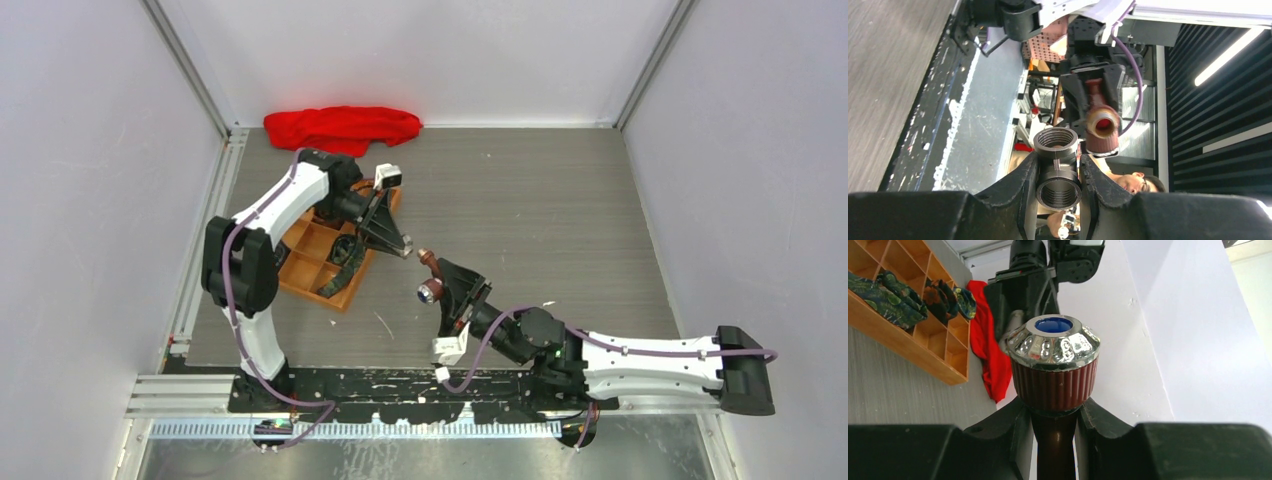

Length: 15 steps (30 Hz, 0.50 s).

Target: Install the water faucets

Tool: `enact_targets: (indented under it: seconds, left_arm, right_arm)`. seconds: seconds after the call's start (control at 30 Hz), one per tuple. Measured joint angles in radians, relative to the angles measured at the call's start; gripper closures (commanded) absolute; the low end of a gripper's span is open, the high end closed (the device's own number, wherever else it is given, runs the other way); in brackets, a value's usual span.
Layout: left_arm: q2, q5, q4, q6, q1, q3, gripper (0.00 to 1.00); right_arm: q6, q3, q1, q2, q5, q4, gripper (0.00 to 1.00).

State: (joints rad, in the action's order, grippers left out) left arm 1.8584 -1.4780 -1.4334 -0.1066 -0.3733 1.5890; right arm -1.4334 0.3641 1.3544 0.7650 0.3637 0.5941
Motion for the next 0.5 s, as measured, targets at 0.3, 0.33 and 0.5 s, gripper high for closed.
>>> enact_targets:
  seconds: [0.3, 0.33, 0.5]
  left_arm:
    - [0.048, 0.051, -0.05, -0.08, -0.006, -0.011, 1.0]
    - [0.048, 0.053, -0.05, -0.081, -0.007, -0.011, 1.0]
    - [0.048, 0.058, -0.054, -0.084, -0.019, -0.011, 1.0]
  right_arm:
    - [-0.089, -0.027, 0.014, 0.074, 0.014, 0.059, 1.0]
    - [-0.093, -0.03, 0.016, 0.076, 0.016, 0.06, 1.0]
    - [-0.11, -0.032, 0.027, 0.1, 0.02, 0.075, 1.0]
